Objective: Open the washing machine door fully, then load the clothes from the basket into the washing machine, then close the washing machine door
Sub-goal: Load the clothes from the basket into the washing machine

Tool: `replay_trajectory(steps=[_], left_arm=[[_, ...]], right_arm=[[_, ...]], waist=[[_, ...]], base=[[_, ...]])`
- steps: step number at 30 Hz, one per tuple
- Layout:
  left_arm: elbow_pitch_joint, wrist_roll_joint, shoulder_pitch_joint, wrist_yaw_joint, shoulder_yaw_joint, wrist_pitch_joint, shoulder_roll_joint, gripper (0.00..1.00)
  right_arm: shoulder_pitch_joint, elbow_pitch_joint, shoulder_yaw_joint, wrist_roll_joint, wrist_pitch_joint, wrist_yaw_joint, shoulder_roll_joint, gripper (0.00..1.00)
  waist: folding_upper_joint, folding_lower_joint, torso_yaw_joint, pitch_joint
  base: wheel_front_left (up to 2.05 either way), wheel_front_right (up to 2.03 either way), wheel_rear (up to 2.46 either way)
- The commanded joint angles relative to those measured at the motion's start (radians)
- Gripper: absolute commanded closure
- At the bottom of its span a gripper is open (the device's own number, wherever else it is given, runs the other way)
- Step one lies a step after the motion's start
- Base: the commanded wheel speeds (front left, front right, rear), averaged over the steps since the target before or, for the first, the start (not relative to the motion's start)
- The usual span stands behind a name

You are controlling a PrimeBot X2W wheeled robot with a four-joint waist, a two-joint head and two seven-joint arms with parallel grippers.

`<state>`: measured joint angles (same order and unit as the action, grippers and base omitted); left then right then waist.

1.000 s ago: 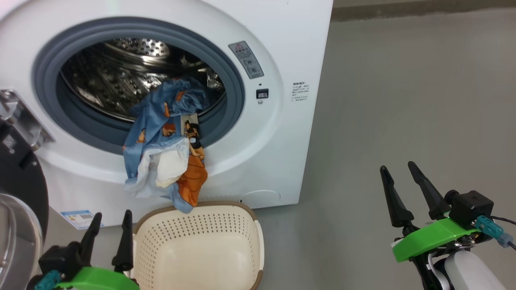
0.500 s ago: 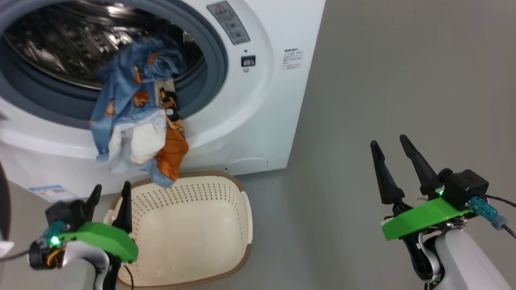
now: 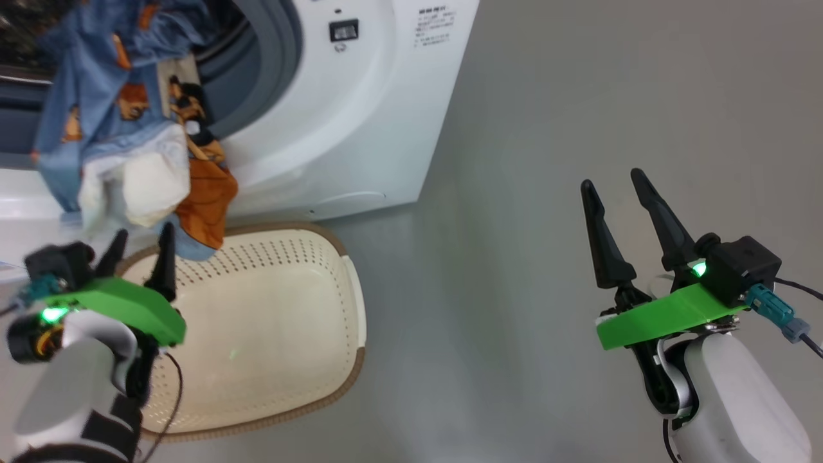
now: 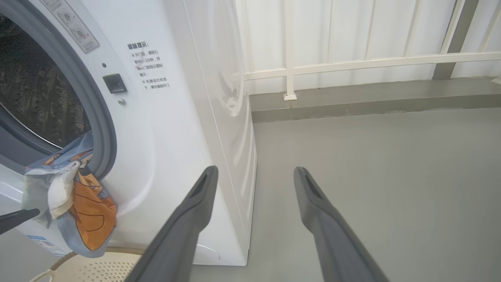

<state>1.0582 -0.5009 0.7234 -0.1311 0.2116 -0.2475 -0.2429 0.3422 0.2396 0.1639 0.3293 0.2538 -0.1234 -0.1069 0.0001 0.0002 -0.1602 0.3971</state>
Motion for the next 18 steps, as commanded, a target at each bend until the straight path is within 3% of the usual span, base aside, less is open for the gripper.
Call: replay_trajectory(steps=[1,18], left_arm=[[-0.001,-0.008,0.037,0.001,-0.02,-0.01,-0.053,0.0],[0.161,-0.062,0.282,0.0,-0.002,-0.013,-0.136,0.0]], right_arm=[[0.016,-0.03,0.015,-0.016,0.008,-0.007,0.003,0.0],[0.052,-0.064,0.011,-0.05,0.008,-0.007,0.035,0.0]], waist=[[-0.0001,-0.0002,-0.046,0.074],[-0.0001,-0.0002,-0.083,0.213]], base=[[0.0,0.0,0.0],[0.0,0.0,0.0]])
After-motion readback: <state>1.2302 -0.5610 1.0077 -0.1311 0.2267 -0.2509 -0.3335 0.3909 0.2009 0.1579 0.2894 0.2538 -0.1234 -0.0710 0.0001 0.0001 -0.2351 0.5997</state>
